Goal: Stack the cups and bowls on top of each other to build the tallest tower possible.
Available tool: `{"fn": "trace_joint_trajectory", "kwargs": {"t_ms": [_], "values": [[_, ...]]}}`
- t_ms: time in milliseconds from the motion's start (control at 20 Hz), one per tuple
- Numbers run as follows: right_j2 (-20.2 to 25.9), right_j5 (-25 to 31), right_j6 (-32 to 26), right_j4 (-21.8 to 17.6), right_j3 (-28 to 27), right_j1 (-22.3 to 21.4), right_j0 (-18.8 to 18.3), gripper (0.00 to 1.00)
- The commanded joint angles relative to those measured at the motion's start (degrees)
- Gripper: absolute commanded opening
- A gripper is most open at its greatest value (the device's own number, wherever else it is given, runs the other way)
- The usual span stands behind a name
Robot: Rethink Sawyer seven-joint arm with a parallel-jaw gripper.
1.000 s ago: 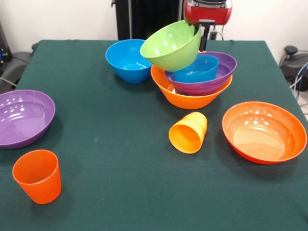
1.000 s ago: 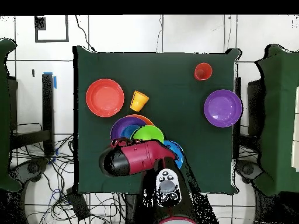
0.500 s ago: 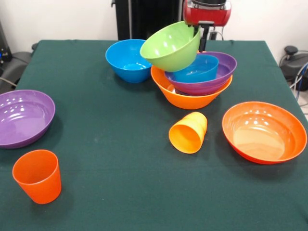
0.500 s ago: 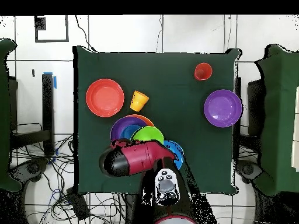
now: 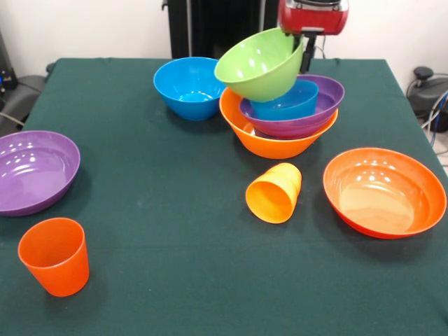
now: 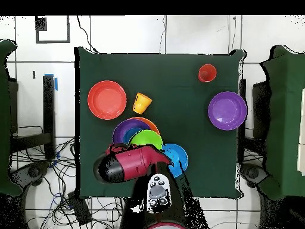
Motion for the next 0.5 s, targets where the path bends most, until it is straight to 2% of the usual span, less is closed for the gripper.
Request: {"fn": "trace_joint_trajectory", "kwargs": {"t_ms": [50,500], "values": [[-0.1,5.9,6.9,2.5,-1.9,-0.4,3.2,0.0],[-1.2,1.6,7.0,2.0,-1.0,1.4,3.5,0.0]]}}
